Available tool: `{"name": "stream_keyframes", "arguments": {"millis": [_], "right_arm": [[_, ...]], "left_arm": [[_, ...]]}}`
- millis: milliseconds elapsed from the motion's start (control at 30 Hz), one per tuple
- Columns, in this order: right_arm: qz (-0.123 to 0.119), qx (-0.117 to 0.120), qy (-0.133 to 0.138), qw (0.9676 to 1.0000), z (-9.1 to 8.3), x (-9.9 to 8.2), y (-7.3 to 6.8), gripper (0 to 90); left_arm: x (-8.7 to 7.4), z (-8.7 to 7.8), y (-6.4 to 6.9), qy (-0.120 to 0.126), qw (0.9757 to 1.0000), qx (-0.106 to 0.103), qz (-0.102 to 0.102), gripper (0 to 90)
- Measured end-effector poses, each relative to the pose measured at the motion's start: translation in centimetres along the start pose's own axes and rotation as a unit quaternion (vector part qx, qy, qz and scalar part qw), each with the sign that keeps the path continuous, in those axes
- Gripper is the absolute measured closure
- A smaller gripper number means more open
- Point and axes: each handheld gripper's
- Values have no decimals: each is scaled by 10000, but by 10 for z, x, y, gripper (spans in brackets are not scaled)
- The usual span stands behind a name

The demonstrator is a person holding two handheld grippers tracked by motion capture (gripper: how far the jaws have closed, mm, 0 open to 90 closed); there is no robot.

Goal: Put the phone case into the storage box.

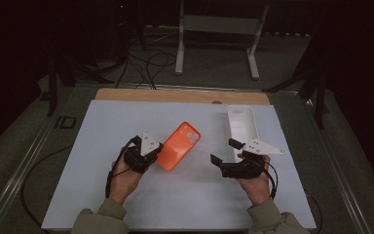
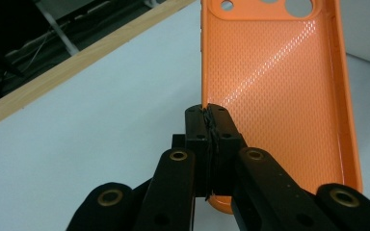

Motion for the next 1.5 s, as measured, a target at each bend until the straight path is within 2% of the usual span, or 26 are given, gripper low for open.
{"name": "stream_keyframes", "arguments": {"millis": [167, 567, 833, 1033, 1267, 1500], "right_arm": [[108, 85, 53, 9999, 3, 3, 1, 85], [141, 303, -6, 9994, 12, 8, -4, 85], [88, 441, -86, 9990, 21, 15, -11, 86], [246, 703, -112, 9972, 29, 17, -12, 86], [291, 855, -130, 9958, 35, 19, -16, 86], [404, 1004, -315, 9936, 43, 20, -19, 147]], "left_arm": [[1, -2, 1, 49, 10000, 8, 31, 899], [3, -10, 8, 221, 9997, 18, 105, 899], [11, -15, 16, 348, 9992, -66, 198, 898], [14, -19, 21, 417, 9987, -100, 292, 898], [18, -20, 28, 465, 9982, -134, 362, 898], [21, -20, 37, 540, 9974, -182, 432, 898]]}}
Point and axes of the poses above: each handheld gripper's, and its own axes: z roughly forward along the jaws, x roughly out of its top, y roughly to its right, and after that the axes turned 4 degrees about -y, right-handed
